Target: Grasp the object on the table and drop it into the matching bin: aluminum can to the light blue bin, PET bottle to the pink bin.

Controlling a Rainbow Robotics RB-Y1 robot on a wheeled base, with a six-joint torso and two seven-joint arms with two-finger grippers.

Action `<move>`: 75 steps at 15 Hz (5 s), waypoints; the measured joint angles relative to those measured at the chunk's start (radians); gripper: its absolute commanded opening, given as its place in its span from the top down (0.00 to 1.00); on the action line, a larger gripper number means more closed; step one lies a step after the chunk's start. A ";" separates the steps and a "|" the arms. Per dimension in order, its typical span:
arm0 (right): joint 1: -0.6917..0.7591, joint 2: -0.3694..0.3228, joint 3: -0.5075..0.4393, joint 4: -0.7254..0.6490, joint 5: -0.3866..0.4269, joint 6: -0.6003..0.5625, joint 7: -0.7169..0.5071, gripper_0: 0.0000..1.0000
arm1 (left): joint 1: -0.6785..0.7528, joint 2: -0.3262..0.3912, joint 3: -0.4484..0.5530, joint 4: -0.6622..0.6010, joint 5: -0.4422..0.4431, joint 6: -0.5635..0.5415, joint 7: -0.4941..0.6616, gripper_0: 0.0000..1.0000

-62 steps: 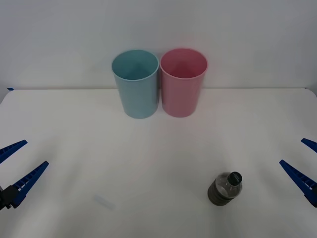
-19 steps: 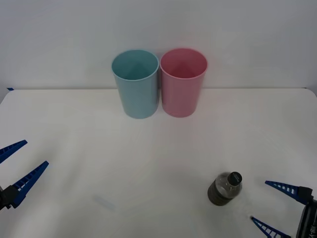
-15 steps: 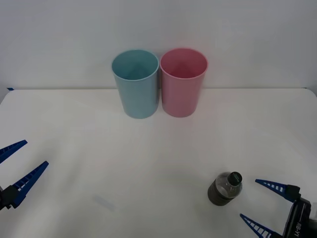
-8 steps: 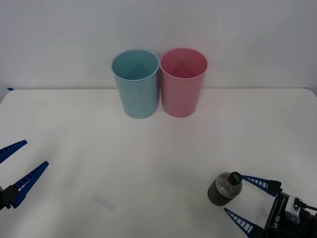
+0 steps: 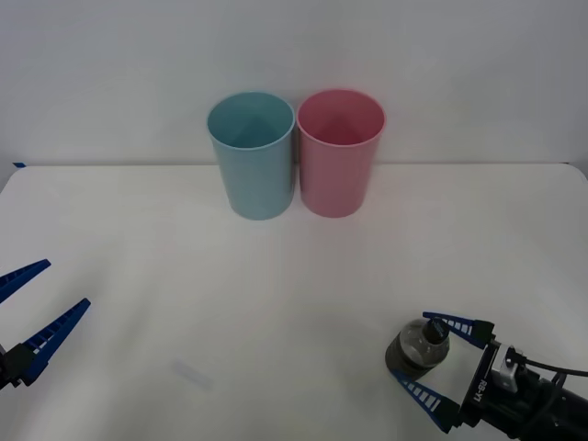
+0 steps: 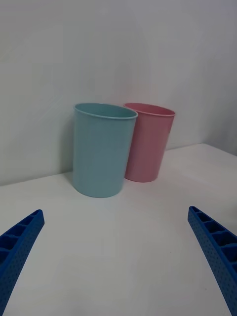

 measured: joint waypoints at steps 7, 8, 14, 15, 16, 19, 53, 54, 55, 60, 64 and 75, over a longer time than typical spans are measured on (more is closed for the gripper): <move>-0.014 0.012 0.022 0.000 0.000 0.022 0.007 1.00 | 0.000 0.000 0.000 0.000 0.000 0.000 0.000 0.00; -0.016 0.012 0.023 0.000 -0.001 0.021 0.009 1.00 | 0.000 0.000 0.000 0.000 0.000 0.000 0.000 0.00; -0.021 0.011 0.023 0.000 -0.004 0.021 0.003 1.00 | 0.000 0.000 0.000 0.000 0.000 0.000 0.000 0.00; -0.022 0.012 0.022 0.000 -0.005 0.021 0.002 1.00 | 0.000 0.000 0.000 0.000 0.000 0.000 0.000 0.00; -0.022 0.012 0.022 -0.001 -0.007 0.021 0.000 1.00 | 0.000 0.000 0.000 0.000 0.000 0.000 0.000 0.00; -0.014 0.010 0.018 -0.023 -0.020 0.022 -0.017 1.00 | 0.000 0.000 0.000 0.000 0.000 0.000 0.000 0.00; -0.587 -0.250 0.188 -0.385 0.093 0.560 -0.921 1.00 | 0.000 0.000 0.000 0.000 0.000 0.000 0.000 0.00; -0.633 -0.241 0.201 -0.340 0.105 0.559 -0.921 1.00 | 0.000 0.000 0.000 0.000 0.000 0.000 0.000 0.00; -0.676 -0.229 0.211 -0.293 0.123 0.558 -0.920 1.00 | 0.000 0.000 0.000 0.000 0.000 0.000 0.000 0.00; -0.882 -0.137 0.240 -0.031 0.202 0.558 -0.903 1.00 | 0.000 0.000 0.000 0.000 0.000 0.000 0.000 0.00; -1.009 -0.085 0.252 0.164 0.223 0.561 -0.871 1.00 | 0.000 0.000 0.000 0.000 0.000 0.000 0.000 0.00; -1.123 -0.040 0.276 0.350 0.235 0.596 -0.816 0.00 | 0.000 0.000 0.000 0.000 0.000 0.000 0.000 0.00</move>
